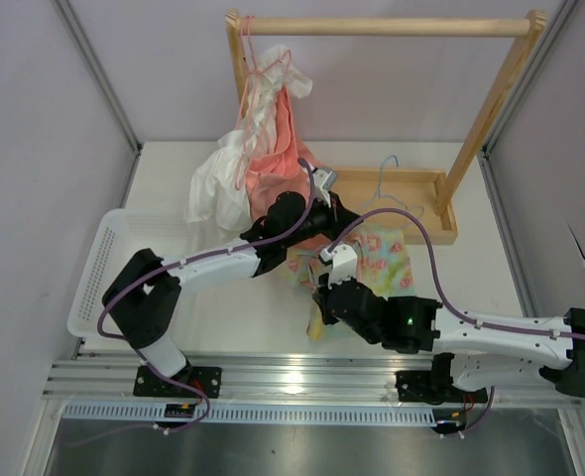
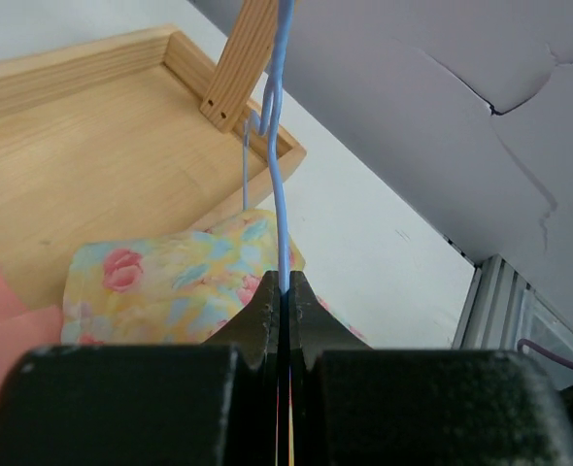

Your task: Place the skirt on the hanger

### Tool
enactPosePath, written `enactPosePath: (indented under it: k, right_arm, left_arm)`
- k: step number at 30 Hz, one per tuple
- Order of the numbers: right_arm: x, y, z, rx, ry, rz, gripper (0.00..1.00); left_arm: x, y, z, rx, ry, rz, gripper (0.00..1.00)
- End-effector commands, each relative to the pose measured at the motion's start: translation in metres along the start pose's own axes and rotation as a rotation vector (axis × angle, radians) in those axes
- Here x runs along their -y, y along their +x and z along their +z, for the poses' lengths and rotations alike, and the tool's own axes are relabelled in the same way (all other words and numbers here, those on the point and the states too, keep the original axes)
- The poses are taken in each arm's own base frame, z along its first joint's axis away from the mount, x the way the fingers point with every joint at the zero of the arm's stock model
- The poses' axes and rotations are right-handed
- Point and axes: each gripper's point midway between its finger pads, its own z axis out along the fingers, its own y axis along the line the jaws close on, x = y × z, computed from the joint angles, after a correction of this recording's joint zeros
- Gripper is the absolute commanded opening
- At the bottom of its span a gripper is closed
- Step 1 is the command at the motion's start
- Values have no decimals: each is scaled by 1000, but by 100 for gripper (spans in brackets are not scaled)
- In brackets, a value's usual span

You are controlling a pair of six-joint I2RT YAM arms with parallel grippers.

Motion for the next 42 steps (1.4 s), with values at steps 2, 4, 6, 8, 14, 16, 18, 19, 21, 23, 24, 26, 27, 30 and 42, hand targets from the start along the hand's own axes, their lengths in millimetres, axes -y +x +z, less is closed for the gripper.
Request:
enactPosePath:
  k: [2,4,6,8,14,16,18,19,21,23,24,26,27,30,42]
  right_arm:
    - [28,-32,-16,97,93,75,1]
    - [36,-49,-20,127,78,94,13]
    - [43,-71,-23,162,76,108,32]
    - [55,-87,-31,189,106,121,60]
    - [142,-144,-56,331,281,285,65]
    - [179,-151,-62,364,381,337,64]
    - [199,-152,-64,367,413,366,63]
    - [229,-155,-73,393,485,409,60]
    - [233,-159,-76,391,403,434,58]
    - [253,-166,-87,432,396,450,59]
    - [250,-165,-84,412,345,448,59]
    - [252,-168,-81,413,301,419,61]
    - [247,-161,-71,374,228,406,61]
    - [246,-160,-64,386,135,397,59]
    - [231,-165,-52,398,-7,321,62]
  left_arm:
    - [53,-71,-24,88,126,115,0]
    - [58,-67,-34,45,152,124,0]
    - [65,-72,-48,64,183,120,0]
    - [71,-80,-62,101,207,124,0]
    - [83,-111,-86,213,224,187,0]
    - [87,-112,-91,253,257,190,0]
    - [92,-115,-100,282,276,184,0]
    - [94,-120,-104,307,280,189,0]
    - [94,-128,-108,325,265,197,0]
    - [96,-137,-115,341,272,203,0]
    - [97,-142,-117,347,280,202,0]
    - [103,-149,-122,358,296,201,0]
    - [104,-150,-123,358,301,196,0]
    - [106,-157,-125,362,301,182,0]
    - [135,-186,-151,411,397,137,0]
